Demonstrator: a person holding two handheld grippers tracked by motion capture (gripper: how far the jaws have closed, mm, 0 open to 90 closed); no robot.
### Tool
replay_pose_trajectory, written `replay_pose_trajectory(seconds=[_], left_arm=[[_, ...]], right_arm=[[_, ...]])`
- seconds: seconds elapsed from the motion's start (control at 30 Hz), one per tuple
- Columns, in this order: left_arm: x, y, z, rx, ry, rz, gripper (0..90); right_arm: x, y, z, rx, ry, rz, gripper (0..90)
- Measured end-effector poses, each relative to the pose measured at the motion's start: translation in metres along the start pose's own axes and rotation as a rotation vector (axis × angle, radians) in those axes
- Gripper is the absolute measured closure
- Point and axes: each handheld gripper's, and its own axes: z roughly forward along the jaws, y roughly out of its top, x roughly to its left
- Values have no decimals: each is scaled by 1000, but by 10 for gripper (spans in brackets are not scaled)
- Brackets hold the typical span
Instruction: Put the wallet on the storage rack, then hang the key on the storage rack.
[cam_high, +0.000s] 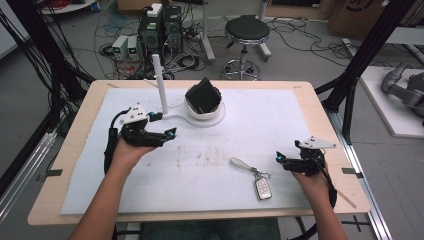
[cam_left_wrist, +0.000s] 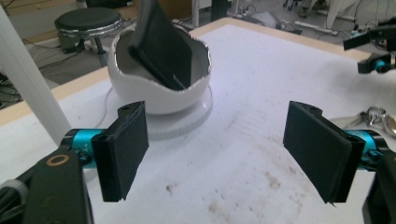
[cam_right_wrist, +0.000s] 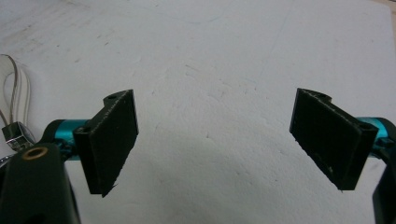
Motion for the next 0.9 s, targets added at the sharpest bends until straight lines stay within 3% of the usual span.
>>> replay_pose_trajectory(seconds=[0.17, 0.63, 0.9], left_arm=[[3, -6, -7, -39, -2, -10, 203], [16, -12, -17, -72, -5, -13, 184], [19, -14, -21, -54, 5, -9, 184]], right_arm=[[0, 1, 1, -7, 1, 3, 154], [1, 3, 2, -10, 2, -3, 154], [4, 7, -1, -22, 8, -16, 154]])
